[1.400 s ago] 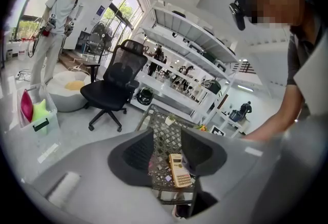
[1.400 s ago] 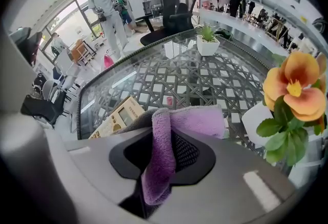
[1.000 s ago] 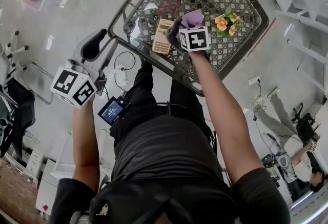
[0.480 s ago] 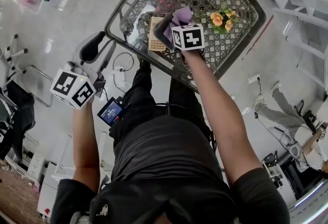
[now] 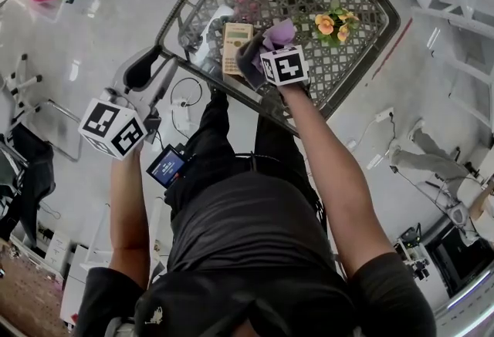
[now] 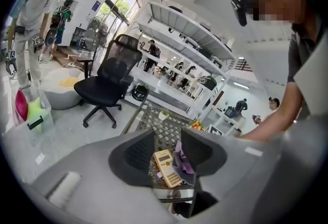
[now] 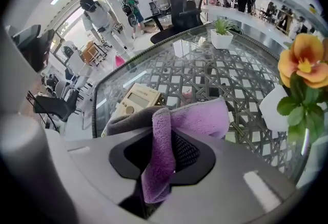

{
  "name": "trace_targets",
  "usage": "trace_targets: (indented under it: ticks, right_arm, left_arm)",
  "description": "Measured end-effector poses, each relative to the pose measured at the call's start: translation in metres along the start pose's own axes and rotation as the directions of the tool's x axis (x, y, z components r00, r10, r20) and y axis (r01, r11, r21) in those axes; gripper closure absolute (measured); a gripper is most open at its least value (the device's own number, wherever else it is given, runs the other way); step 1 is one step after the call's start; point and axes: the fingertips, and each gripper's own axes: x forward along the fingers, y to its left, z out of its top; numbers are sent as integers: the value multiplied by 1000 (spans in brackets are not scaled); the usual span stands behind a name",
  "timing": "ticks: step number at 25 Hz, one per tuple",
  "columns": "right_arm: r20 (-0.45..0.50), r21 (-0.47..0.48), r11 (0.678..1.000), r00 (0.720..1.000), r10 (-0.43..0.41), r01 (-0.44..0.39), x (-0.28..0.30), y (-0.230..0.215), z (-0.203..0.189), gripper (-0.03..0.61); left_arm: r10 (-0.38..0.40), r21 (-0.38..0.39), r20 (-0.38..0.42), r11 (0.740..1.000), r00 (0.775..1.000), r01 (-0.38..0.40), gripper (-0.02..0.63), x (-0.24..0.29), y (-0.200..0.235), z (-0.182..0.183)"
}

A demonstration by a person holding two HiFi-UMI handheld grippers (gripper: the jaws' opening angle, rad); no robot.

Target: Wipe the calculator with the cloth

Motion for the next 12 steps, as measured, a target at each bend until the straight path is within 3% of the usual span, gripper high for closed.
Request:
trace_targets:
  ticks: [12]
  right_arm:
    - [-22, -43, 999, 1000, 3, -4, -2, 0, -11, 503]
  left_arm:
    - [-11, -4, -107, 1000, 994, 10, 396, 29, -4, -23]
